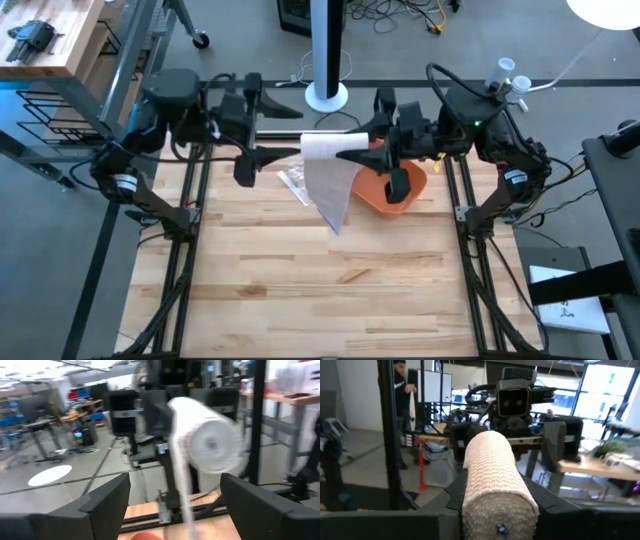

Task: Roll bandage
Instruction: Roll the brown bandage

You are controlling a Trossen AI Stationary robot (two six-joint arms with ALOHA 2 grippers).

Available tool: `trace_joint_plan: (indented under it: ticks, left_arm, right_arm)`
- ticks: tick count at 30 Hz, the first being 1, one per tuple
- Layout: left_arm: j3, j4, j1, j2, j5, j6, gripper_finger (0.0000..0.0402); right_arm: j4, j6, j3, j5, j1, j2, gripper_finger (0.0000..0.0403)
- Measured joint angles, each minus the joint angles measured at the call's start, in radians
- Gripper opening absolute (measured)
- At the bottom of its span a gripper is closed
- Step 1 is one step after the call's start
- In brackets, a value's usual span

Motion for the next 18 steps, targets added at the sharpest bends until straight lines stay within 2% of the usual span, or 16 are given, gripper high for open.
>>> trace_joint_plan:
  ticks: [7,13,16,18]
  left_arm:
    - [0.000,-0.016,-0.013,0.000,0.024,-0.026,0.0304]
    - [0.000,-0.063,-0.012,-0.016,-0.099,-0.028,0.0292]
    - [0.000,-0.045,-0.010,-0.033,-0.112,-0.041,0.0285]
    - [0.001,-0.018,0.002,-0.037,-0.112,-0.103,0.0283]
  right_arm:
    - [0.003,-0.126,0.000,0.001,-0.008,0.000,0.0100]
    - [0.007,-0.291,0.000,0.051,-0.007,0.000,0.0094]
    - [0.007,-0.411,0.000,0.057,-0.008,0.000,0.0095]
    - [0.010,-0.470,0.000,0.056,-0.007,0.000,0.0093]
